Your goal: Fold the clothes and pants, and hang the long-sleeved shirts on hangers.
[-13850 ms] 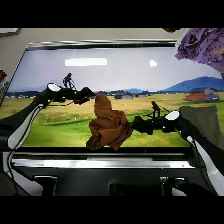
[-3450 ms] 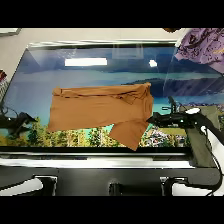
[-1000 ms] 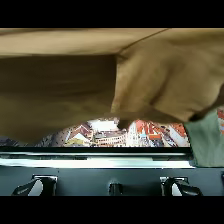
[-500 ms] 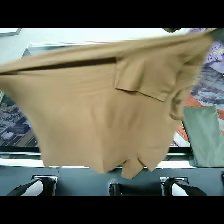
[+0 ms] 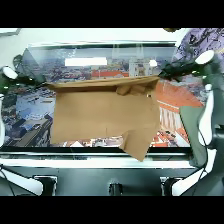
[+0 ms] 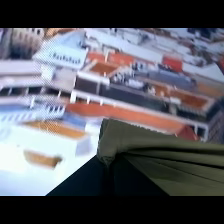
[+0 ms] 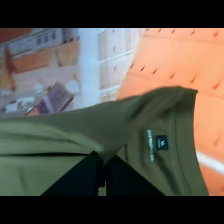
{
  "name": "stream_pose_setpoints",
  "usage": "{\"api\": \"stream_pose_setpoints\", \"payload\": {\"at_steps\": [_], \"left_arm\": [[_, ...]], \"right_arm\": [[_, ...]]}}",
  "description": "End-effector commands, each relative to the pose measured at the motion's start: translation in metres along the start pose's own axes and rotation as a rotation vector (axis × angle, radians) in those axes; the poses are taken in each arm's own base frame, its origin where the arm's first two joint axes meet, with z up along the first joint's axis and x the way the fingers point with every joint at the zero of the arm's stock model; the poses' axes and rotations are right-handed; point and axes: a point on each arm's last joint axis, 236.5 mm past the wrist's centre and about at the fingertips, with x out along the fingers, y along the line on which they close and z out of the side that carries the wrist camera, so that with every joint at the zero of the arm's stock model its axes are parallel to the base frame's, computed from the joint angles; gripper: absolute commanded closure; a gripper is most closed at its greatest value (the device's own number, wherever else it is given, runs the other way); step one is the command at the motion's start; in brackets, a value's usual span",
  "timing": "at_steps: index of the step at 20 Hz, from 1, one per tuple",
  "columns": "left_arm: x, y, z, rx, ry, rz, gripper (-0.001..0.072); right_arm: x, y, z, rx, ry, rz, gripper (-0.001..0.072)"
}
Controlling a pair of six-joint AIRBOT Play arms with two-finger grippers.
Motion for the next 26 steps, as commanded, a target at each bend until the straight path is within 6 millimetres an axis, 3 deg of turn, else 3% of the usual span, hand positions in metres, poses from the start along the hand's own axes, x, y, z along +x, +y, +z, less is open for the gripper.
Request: {"api": "stream_pose_setpoints", "payload": {"at_steps": [1, 3, 10, 13, 19, 23, 24, 25, 26], "left_arm": [[0.052, -0.007, 0.005, 0.014, -0.032, -0.01, 0.0692], [0.051, -0.008, -0.004, 0.014, 0.009, -0.01, 0.0693], [0.026, -0.011, -0.092, 0.012, 0.399, -0.019, 0.0692], [0.013, -0.01, -0.118, 0.005, 0.518, -0.016, 0.0692], [0.011, -0.009, -0.126, 0.002, 0.558, -0.014, 0.0691], [0.017, -0.008, -0.131, -0.001, 0.572, -0.013, 0.0677], [0.018, -0.007, -0.131, -0.001, 0.57, -0.013, 0.0606], [0.019, -0.007, -0.128, -0.005, 0.559, -0.012, 0.0456], [0.02, -0.008, -0.124, -0.025, 0.539, -0.007, 0.0221]], "right_arm": [[0.056, -0.014, 0.007, -0.035, -0.055, -0.045, 0.0688], [0.059, -0.011, -0.005, -0.051, -0.011, -0.066, 0.0688], [0.045, -0.046, -0.07, 0.011, 0.263, -0.231, 0.0688], [0.039, -0.051, -0.084, 0.019, 0.325, -0.256, 0.0688], [0.042, -0.055, -0.084, 0.029, 0.324, -0.268, 0.0688], [0.055, -0.053, -0.095, 0.001, 0.358, -0.266, 0.0686], [0.06, -0.05, -0.099, -0.012, 0.369, -0.264, 0.0679], [0.063, -0.047, -0.1, -0.018, 0.37, -0.262, 0.0609], [0.065, -0.045, -0.099, -0.024, 0.363, -0.262, 0.0532]]}}
